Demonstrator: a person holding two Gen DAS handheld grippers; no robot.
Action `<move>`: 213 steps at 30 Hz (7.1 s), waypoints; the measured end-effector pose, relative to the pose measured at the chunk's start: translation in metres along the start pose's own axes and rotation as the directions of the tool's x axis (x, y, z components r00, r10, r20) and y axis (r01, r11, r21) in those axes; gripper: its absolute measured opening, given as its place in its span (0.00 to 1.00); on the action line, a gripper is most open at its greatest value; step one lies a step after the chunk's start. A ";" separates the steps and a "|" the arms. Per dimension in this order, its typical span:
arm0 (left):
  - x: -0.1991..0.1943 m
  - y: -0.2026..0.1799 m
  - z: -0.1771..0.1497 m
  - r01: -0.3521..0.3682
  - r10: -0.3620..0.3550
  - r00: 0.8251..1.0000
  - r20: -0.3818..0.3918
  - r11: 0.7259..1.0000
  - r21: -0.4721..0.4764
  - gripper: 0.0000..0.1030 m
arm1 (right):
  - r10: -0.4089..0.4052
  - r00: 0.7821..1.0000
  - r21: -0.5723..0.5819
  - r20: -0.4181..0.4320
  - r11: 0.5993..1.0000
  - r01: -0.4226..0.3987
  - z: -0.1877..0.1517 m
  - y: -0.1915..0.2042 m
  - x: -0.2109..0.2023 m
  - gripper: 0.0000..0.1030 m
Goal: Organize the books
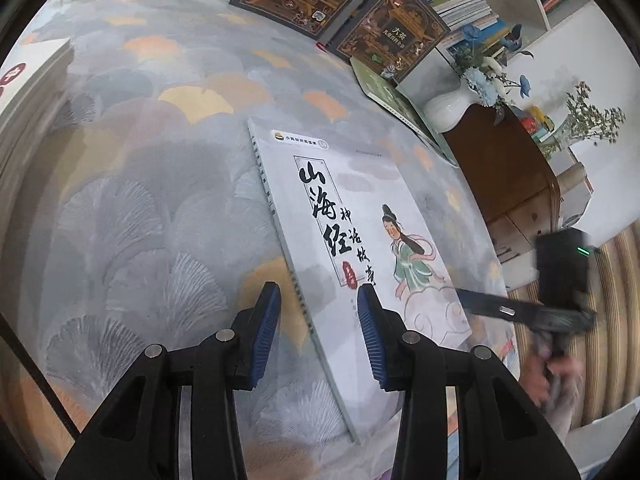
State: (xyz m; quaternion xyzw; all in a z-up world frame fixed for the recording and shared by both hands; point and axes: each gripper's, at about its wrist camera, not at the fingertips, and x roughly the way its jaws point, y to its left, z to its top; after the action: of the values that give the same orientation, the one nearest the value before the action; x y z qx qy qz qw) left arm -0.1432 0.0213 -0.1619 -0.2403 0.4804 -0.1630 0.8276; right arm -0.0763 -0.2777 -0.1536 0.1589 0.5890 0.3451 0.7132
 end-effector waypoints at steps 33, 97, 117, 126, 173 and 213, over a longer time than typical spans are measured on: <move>0.025 -0.004 0.025 -0.078 0.067 0.994 0.084 0.989 0.125 0.22 | 0.112 0.982 -0.086 0.152 0.991 -0.100 0.028 -0.016 0.028 0.11; -0.244 0.140 0.057 -0.188 0.151 0.953 0.264 0.975 0.119 0.31 | 0.167 0.986 -0.472 -0.009 0.868 -0.151 0.025 0.334 0.129 0.17; -0.212 0.179 0.045 -0.214 0.196 0.961 0.197 0.974 0.077 0.31 | 0.125 0.987 -0.366 -0.098 0.918 -0.153 0.026 0.301 0.191 0.18; -0.211 0.171 0.047 -0.304 0.282 0.937 0.204 0.949 0.083 0.33 | 0.109 0.991 -0.362 -0.071 0.924 -0.128 0.022 0.300 0.191 0.19; 0.099 -0.102 0.069 -0.092 0.091 0.996 0.018 0.966 0.242 0.41 | -0.100 0.834 0.558 0.543 0.785 -0.269 0.128 -0.264 -0.135 0.54; 0.012 -0.094 0.060 -0.165 0.116 0.971 0.209 0.959 0.232 0.46 | -0.121 0.748 0.207 0.653 0.978 -0.022 -0.078 0.010 -0.062 0.14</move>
State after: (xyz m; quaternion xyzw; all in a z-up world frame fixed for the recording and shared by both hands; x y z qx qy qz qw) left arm -0.0892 -0.0484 -0.0928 -0.1148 0.3896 -0.1381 0.9033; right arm -0.1577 -0.3270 -0.1216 0.3265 0.3340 0.1859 0.8645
